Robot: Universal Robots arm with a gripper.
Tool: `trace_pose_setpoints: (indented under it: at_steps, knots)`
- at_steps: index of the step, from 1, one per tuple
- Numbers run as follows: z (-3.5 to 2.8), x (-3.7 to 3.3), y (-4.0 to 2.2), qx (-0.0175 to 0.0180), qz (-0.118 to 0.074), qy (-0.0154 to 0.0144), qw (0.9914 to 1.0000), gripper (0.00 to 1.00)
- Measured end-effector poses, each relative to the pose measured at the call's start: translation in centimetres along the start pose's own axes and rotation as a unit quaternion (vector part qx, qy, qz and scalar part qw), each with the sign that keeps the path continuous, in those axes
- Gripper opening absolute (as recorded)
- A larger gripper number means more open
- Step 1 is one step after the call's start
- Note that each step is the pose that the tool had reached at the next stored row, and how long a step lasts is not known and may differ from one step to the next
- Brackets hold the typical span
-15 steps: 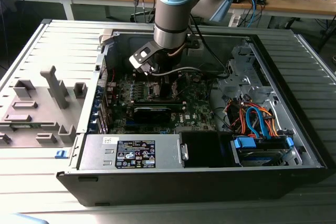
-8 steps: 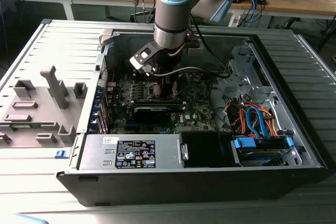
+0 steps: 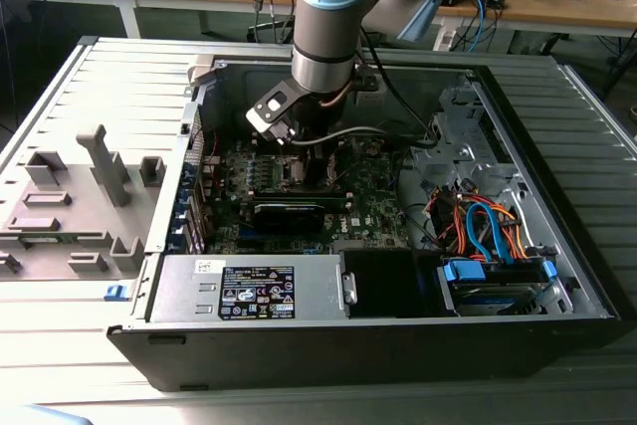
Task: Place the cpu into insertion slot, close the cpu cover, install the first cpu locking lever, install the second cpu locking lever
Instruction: 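Place the cpu into insertion slot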
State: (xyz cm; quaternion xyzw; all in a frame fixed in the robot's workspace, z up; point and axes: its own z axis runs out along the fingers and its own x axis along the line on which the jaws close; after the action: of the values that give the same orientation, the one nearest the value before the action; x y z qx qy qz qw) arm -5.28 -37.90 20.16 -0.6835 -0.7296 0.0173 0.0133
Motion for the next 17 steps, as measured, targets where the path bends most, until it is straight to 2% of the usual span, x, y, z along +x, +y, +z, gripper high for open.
trace_pose_setpoints:
  at_steps: [4, 6, 8, 11, 14, 17]
  knots:
    - [-0.04, 0.00, -0.01, 0.0000, 0.000, 0.0000, 1.00000, 0.62]
    - [-0.42, 0.00, -0.03, -0.0001, 0.000, 0.0014, 1.00000, 0.62]
    - [-0.46, 0.00, -0.02, -0.0003, 0.000, 0.0039, 0.99999, 0.62]
    - [-0.45, 0.00, -0.02, -0.0003, 0.000, 0.0045, 0.99999, 0.62]
    - [-0.40, 0.07, -0.01, -0.0005, 0.000, 0.0081, 0.99997, 0.62]
    - [-0.37, 0.20, -0.01, -0.0011, -0.001, 0.0132, 0.99991, 0.62]
